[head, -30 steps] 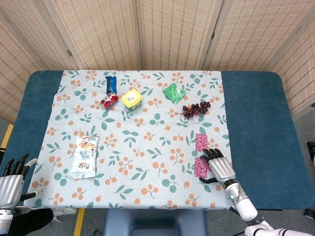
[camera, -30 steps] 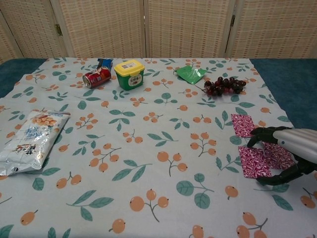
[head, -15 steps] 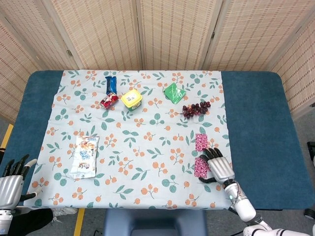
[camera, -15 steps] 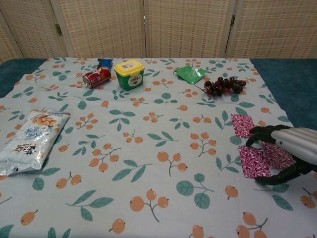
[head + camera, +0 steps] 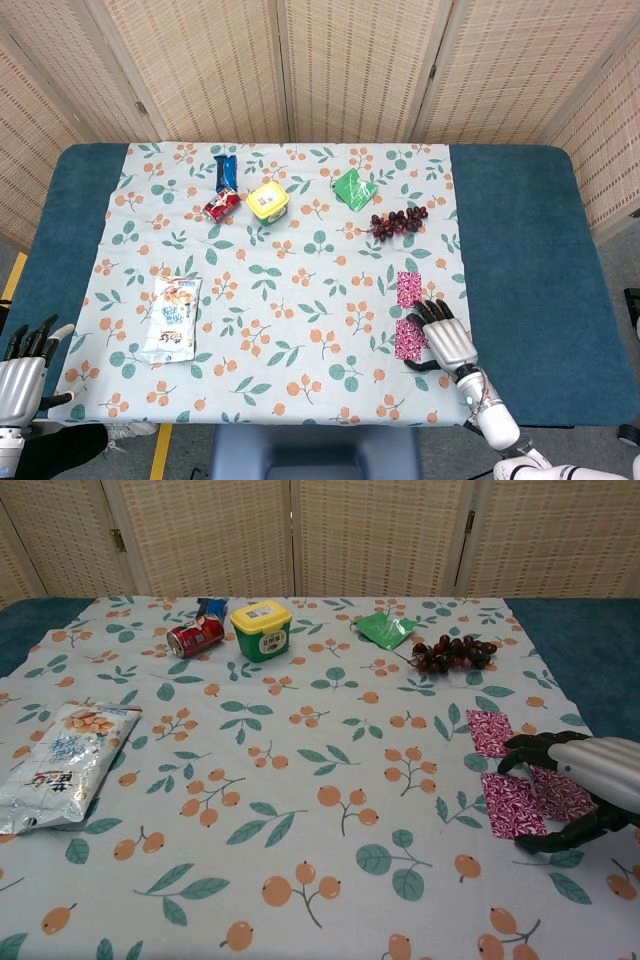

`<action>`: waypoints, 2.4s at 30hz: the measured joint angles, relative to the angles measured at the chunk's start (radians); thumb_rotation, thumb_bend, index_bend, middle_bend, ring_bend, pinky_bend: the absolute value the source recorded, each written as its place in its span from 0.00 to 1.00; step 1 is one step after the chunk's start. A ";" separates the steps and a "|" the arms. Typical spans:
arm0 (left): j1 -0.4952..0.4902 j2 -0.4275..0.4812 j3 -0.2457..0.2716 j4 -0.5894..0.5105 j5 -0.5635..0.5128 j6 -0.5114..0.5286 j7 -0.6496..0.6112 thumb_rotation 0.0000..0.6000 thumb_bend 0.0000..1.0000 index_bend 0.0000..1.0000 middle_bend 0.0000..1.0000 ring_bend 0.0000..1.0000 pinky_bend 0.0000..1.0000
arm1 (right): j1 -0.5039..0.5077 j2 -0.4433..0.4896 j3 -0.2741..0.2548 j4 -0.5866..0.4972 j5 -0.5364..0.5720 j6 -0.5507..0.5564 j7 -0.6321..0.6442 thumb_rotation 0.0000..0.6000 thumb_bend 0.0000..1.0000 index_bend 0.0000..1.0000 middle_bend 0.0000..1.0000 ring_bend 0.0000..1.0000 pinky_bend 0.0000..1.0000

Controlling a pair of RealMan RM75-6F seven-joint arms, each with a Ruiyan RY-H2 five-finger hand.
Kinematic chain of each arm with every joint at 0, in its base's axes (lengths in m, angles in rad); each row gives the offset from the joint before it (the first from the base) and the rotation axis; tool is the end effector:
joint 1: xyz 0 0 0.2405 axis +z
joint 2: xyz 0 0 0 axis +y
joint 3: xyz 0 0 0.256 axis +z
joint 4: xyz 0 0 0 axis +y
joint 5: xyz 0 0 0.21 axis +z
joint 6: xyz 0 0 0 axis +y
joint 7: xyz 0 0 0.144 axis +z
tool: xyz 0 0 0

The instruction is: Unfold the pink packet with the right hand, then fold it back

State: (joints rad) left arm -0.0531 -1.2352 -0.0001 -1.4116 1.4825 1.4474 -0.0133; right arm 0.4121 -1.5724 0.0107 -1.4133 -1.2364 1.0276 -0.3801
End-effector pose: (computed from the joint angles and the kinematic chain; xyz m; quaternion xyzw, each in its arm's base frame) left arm -0.3529 0.1613 0.1304 -0.6082 -0.4043 -0.3297 0.5983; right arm -0.2638 -0.2456 -0.0333 0.7429 -0.4210 0.2556 0.4533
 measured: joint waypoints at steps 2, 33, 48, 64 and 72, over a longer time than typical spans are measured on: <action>0.000 0.000 0.000 0.000 0.000 0.000 0.000 1.00 0.22 0.20 0.09 0.17 0.00 | 0.001 0.001 0.001 0.000 0.002 -0.002 -0.003 0.60 0.24 0.18 0.08 0.00 0.00; 0.007 -0.002 0.000 0.002 0.001 0.008 -0.002 1.00 0.22 0.19 0.09 0.17 0.00 | 0.003 0.030 0.012 -0.040 -0.051 0.022 0.046 0.60 0.24 0.29 0.10 0.00 0.00; 0.005 0.002 0.000 -0.014 -0.003 0.002 0.017 1.00 0.22 0.19 0.09 0.17 0.00 | 0.104 0.106 0.109 -0.009 -0.006 -0.071 0.061 0.59 0.24 0.29 0.10 0.00 0.00; 0.004 0.010 -0.003 -0.048 -0.019 -0.009 0.056 1.00 0.22 0.19 0.09 0.17 0.00 | 0.203 0.030 0.131 0.232 0.004 -0.207 0.203 0.59 0.24 0.29 0.10 0.00 0.00; 0.007 0.015 -0.002 -0.052 -0.023 -0.008 0.056 1.00 0.22 0.19 0.09 0.17 0.00 | 0.227 0.001 0.121 0.302 -0.013 -0.231 0.242 0.59 0.24 0.25 0.10 0.00 0.00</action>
State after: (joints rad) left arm -0.0457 -1.2206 -0.0018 -1.4635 1.4599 1.4392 0.0429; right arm 0.6386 -1.5713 0.1318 -1.1112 -1.2492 0.7968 -0.1384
